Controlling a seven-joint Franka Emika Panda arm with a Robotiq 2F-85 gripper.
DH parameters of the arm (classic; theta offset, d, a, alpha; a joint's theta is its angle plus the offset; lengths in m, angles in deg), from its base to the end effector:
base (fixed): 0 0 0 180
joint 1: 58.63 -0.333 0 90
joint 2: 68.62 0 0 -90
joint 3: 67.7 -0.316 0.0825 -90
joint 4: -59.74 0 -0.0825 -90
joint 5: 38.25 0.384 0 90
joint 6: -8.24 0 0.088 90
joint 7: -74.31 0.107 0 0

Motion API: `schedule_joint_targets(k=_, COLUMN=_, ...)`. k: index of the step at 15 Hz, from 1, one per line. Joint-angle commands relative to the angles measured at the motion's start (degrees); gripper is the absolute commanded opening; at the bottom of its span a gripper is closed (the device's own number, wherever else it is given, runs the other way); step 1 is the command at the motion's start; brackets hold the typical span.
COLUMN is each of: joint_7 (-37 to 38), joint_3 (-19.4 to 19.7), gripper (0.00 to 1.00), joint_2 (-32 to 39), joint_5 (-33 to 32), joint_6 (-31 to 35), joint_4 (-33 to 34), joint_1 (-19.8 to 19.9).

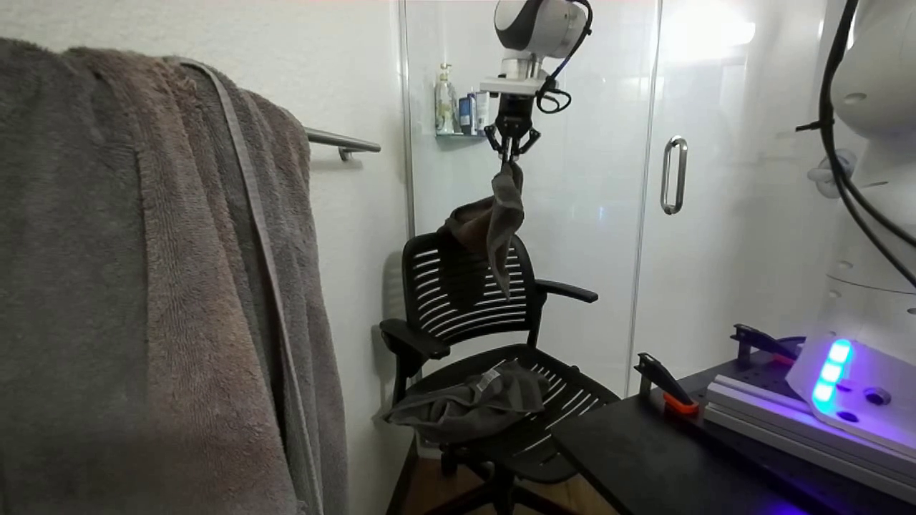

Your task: Hang the brown towel on the backrest of the black chair, remove the grey towel from the rail and put it on the seat of the black chair

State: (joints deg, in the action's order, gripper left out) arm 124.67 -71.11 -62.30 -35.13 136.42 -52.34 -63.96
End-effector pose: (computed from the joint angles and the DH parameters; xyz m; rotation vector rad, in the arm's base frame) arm 0.5916 0.0917 0.4376 -2.7935 1.1114 -0.1852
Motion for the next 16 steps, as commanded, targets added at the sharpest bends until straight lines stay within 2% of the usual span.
schedule_joint_targets(k=1, joint_7=-1.31, joint_3=0.13, gripper=0.43, joint_2=4.61, joint_5=1.16, joint_6=-5.23, joint_4=6.34, joint_1=-0.15)
schedule_joint_targets(k=4, joint_7=0.86, joint_3=0.52, gripper=0.66, joint_2=6.75, joint_5=-3.02, joint_6=-7.61, joint_4=9.82, joint_1=-1.55)
schedule_joint_targets(k=8, joint_7=6.99, joint_3=1.37, gripper=0.93, joint_2=3.20, joint_5=-19.84, joint_6=-7.30, joint_4=9.95, joint_1=-4.93)
schedule_joint_targets(k=9, joint_7=5.15, joint_3=0.60, gripper=0.98, joint_2=5.48, joint_5=-15.11, joint_6=-6.00, joint_4=9.85, joint_1=-3.41)
schedule_joint_targets(k=10, joint_7=5.96, joint_3=0.49, gripper=0.82, joint_2=5.08, joint_5=-15.99, joint_6=-6.02, joint_4=10.12, joint_1=-3.81)
schedule_joint_targets(k=12, joint_7=5.97, joint_3=0.48, gripper=0.94, joint_2=5.08, joint_5=-15.88, joint_6=-6.02, joint_4=10.08, joint_1=-3.92)
schedule_joint_targets(k=14, joint_7=5.95, joint_3=0.58, gripper=1.00, joint_2=5.31, joint_5=-15.87, joint_6=-6.01, joint_4=10.02, joint_1=-3.81)
schedule_joint_targets(k=15, joint_7=-1.45, joint_3=-0.59, gripper=1.00, joint_2=5.76, joint_5=-7.51, joint_6=-4.22, joint_4=9.88, joint_1=-1.59)
schedule_joint_targets(k=16, joint_7=-4.52, joint_3=-0.98, gripper=1.00, joint_2=7.23, joint_5=-5.35, joint_6=-3.50, joint_4=10.48, joint_1=-1.63)
